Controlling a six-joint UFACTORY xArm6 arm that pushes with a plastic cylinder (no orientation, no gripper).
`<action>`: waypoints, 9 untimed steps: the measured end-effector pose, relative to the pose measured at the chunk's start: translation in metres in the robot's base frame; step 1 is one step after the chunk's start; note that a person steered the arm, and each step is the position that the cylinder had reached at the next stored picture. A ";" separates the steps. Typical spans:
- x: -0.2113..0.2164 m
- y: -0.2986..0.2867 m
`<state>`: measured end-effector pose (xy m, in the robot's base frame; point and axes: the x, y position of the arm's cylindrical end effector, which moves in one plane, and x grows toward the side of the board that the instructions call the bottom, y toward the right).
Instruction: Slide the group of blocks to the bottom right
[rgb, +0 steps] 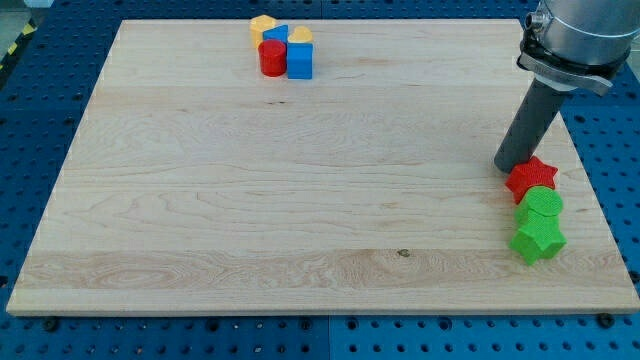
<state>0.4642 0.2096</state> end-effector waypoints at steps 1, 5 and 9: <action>-0.016 0.000; -0.030 0.101; 0.003 0.080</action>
<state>0.4669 0.2893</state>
